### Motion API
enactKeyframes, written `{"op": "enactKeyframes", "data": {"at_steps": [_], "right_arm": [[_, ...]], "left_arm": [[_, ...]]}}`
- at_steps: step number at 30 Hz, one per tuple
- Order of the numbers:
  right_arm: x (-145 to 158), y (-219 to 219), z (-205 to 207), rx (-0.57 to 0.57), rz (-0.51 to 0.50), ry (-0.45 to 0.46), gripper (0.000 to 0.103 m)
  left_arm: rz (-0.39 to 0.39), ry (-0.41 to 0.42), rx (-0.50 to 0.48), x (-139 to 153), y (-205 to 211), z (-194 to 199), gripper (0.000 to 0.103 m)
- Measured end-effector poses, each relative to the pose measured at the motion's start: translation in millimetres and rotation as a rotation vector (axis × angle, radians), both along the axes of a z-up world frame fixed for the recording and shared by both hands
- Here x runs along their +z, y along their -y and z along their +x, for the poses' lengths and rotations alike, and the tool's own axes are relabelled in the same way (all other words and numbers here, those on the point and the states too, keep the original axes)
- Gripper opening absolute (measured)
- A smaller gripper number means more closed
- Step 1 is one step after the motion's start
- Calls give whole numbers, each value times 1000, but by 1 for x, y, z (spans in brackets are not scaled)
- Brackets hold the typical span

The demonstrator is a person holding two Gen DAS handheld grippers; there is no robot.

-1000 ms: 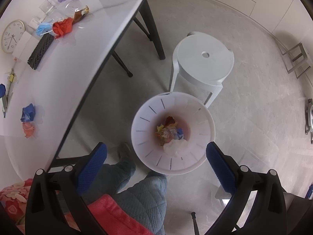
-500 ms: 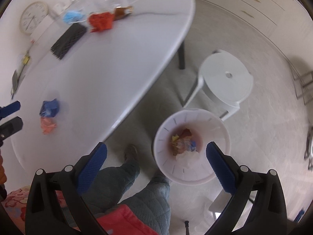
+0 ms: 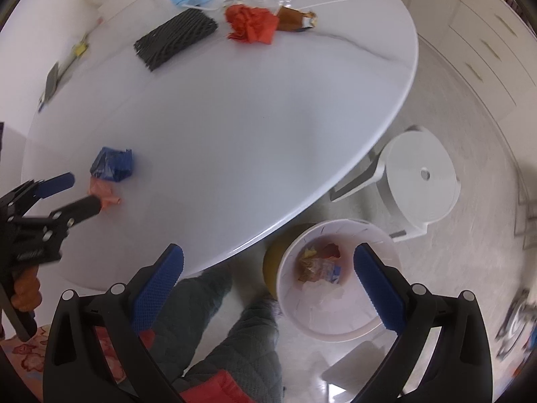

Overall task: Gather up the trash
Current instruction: 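Reach the left tool to the pink crumpled paper and grasp it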

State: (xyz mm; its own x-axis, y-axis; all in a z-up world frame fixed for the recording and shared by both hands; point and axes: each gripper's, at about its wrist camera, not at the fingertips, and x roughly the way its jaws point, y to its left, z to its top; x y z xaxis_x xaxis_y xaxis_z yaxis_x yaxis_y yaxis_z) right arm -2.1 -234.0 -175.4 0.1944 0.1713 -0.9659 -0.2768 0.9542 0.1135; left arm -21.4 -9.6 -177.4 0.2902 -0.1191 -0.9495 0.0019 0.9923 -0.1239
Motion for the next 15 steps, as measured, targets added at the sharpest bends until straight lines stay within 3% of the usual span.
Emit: {"op": "enactKeyframes", "data": {"at_steps": [6,8,15], "right_arm": [[0,0,4,59,3,0,101],[1,1,4,66,9,3,101],[2,6,1,69,26,4,101]], "left_arm": [[24,5,82,-13,2,-6,82],[29,-5,95,-16,4,-10,73],[51,13,126,-17,1,-18,61]]}}
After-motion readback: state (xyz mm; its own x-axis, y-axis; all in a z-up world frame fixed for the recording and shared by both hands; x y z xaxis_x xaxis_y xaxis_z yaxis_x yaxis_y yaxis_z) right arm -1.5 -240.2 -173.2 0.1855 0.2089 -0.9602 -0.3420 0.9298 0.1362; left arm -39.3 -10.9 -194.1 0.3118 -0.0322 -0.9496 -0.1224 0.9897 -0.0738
